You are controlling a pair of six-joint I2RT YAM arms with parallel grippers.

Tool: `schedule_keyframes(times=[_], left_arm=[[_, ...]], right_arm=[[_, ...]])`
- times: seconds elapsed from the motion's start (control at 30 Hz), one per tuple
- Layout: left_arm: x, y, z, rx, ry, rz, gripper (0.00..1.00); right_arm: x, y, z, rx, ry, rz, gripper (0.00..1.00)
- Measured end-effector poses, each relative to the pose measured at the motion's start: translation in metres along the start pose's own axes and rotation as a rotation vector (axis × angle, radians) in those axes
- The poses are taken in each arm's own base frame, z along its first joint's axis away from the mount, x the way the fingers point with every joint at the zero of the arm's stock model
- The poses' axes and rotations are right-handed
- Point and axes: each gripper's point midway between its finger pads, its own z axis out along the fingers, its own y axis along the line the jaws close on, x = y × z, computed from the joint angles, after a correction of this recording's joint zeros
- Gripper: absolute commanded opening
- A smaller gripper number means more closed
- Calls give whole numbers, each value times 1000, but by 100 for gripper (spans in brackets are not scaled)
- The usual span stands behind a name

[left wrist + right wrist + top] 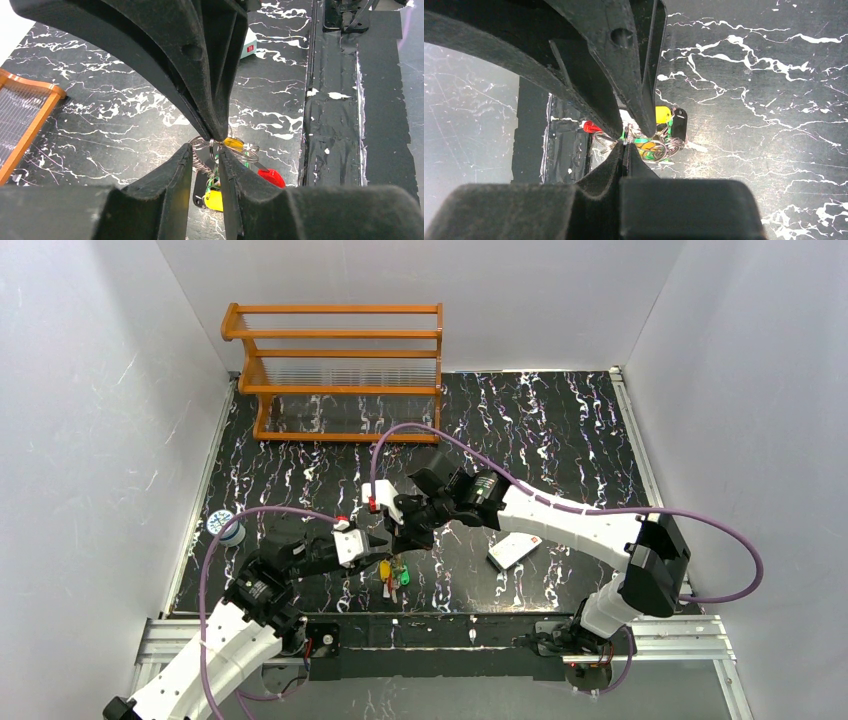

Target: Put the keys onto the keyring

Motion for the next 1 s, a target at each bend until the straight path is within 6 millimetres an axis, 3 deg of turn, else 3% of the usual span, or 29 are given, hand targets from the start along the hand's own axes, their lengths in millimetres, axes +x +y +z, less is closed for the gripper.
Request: schedule_keyframes(times=[0.17, 0.37, 0.43, 0.53, 0.6, 1.0], left_arm=[[5, -1, 2, 12, 18, -12, 22], [7, -4, 3, 32, 25, -24, 0], [7, -4, 4, 36, 26, -25, 0], [6, -4, 4, 39, 27, -27, 0], [5, -3, 3, 32, 26, -23, 0], [-30, -1, -16, -42, -106, 84, 0]], right_arm=[[-1, 4, 1, -16, -4, -4, 1], [-2, 4, 1, -19, -7, -6, 1], [-2, 4, 1, -19, -7, -6, 1], [-2, 3, 1, -16, -8, -6, 26], [-3, 2, 1, -6, -14, -4, 36], [-15, -2, -17, 124, -187, -50, 37]])
